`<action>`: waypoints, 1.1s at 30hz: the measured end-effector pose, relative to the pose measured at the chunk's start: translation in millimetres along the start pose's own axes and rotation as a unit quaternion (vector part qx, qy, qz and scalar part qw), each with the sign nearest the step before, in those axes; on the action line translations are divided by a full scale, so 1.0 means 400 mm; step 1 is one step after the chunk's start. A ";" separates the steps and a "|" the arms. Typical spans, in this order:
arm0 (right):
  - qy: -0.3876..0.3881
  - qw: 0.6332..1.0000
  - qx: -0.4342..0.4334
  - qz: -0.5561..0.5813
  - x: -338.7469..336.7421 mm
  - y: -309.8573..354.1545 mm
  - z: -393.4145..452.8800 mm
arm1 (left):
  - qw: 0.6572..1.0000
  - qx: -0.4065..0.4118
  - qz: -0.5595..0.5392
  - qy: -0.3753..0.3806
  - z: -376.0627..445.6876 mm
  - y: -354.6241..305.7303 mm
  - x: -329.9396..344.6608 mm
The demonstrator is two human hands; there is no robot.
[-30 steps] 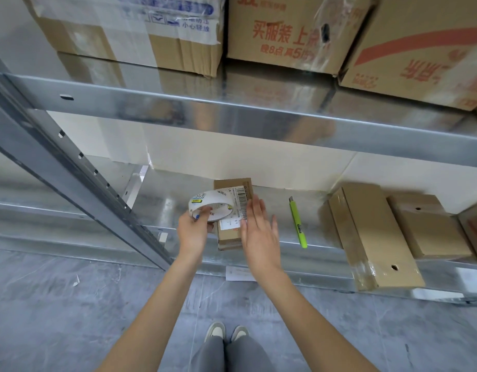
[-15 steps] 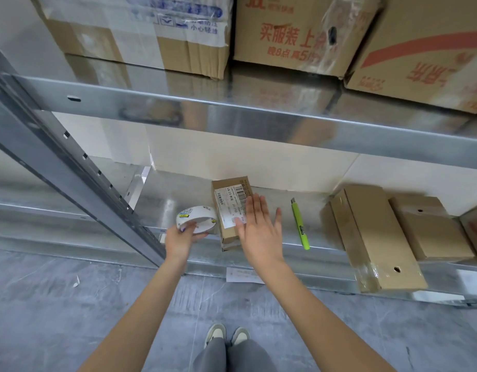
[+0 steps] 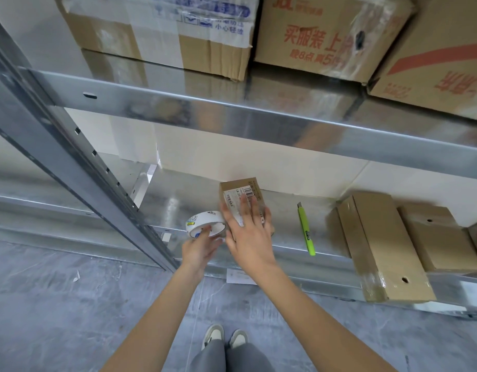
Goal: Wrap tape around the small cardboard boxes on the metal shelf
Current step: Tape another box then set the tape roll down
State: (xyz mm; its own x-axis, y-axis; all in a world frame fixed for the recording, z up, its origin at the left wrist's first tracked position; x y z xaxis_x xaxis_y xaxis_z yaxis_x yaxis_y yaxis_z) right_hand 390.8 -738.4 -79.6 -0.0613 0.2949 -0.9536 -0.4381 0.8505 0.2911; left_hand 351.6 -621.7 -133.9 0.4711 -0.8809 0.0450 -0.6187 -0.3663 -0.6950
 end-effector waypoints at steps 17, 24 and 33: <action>-0.133 0.802 0.187 0.552 -0.036 -0.125 -0.034 | 0.791 0.321 0.477 -0.207 -0.131 -0.118 0.114; -0.094 0.816 0.250 0.513 0.026 -0.137 -0.047 | 0.769 0.369 0.492 -0.174 -0.133 -0.111 0.194; -0.070 0.928 0.189 0.312 0.016 -0.148 -0.036 | 0.776 0.358 0.490 -0.171 -0.105 -0.103 0.166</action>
State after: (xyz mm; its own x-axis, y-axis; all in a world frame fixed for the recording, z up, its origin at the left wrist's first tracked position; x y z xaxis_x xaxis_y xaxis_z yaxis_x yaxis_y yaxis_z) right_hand 403.6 -793.0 -104.0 -0.0680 0.8135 -0.5775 -0.0091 0.5784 0.8157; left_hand 382.1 -677.7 -72.2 0.2105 -0.4546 -0.8655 -0.3349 0.7982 -0.5007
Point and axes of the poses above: each hand's wrist, its own z-axis towards the middle knuckle, its own x-axis out of the palm, y = z × x, the point moved 3 cm from there along z, towards the middle knuckle, and after that the axes turned 15 degrees about z, right-handed, at the moved point
